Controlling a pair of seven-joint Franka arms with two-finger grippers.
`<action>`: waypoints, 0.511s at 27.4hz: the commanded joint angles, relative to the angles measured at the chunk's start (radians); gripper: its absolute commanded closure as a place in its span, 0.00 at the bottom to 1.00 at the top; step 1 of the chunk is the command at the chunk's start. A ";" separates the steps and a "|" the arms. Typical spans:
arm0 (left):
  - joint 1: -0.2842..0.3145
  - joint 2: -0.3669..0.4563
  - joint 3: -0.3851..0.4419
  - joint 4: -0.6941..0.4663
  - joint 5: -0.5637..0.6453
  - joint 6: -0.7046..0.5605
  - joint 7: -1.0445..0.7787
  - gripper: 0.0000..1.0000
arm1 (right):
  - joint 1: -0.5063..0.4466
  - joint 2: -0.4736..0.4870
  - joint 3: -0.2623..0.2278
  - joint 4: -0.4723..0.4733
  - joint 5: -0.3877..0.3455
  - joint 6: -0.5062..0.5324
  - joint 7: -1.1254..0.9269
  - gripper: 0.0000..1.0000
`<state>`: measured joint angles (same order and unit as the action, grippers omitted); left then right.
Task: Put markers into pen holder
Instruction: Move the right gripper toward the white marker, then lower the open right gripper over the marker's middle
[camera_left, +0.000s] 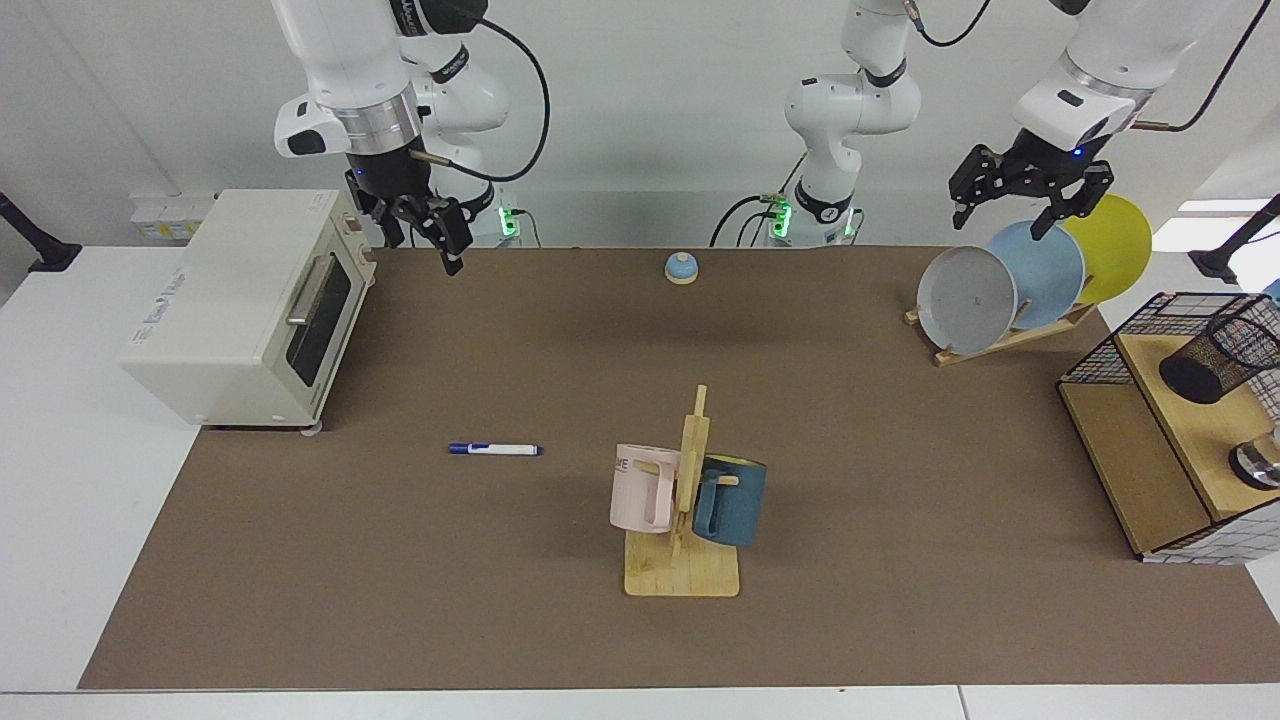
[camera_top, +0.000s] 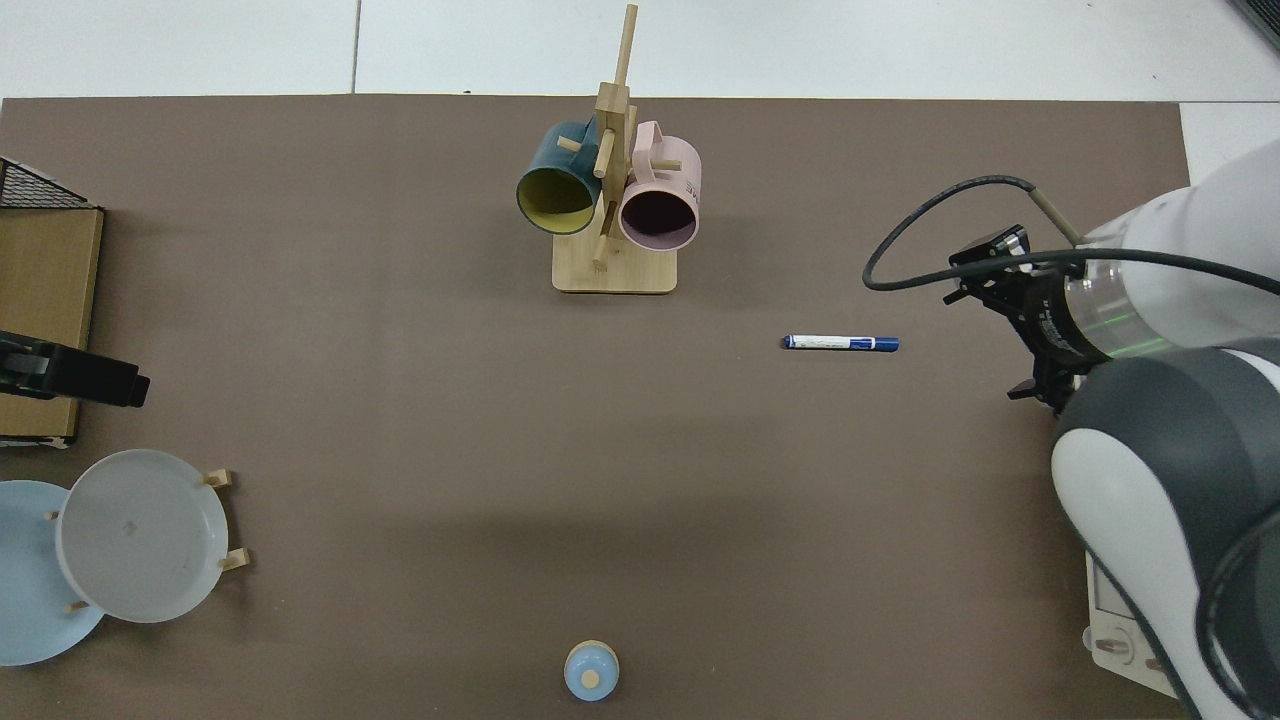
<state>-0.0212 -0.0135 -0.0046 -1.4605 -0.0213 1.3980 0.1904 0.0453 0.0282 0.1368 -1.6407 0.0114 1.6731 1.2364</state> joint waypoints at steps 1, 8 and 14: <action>-0.005 -0.017 0.003 -0.018 0.015 -0.013 -0.014 0.00 | -0.010 0.035 0.004 -0.008 0.010 0.027 0.150 0.02; -0.013 -0.016 -0.003 -0.017 0.007 -0.007 -0.011 0.00 | 0.007 0.076 0.006 -0.025 -0.005 0.071 0.330 0.02; -0.008 -0.016 -0.002 -0.015 0.009 -0.011 -0.011 0.00 | 0.042 0.093 0.006 -0.070 -0.010 0.140 0.391 0.02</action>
<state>-0.0218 -0.0135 -0.0120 -1.4616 -0.0213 1.3955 0.1900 0.0638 0.1226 0.1384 -1.6714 0.0103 1.7559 1.5688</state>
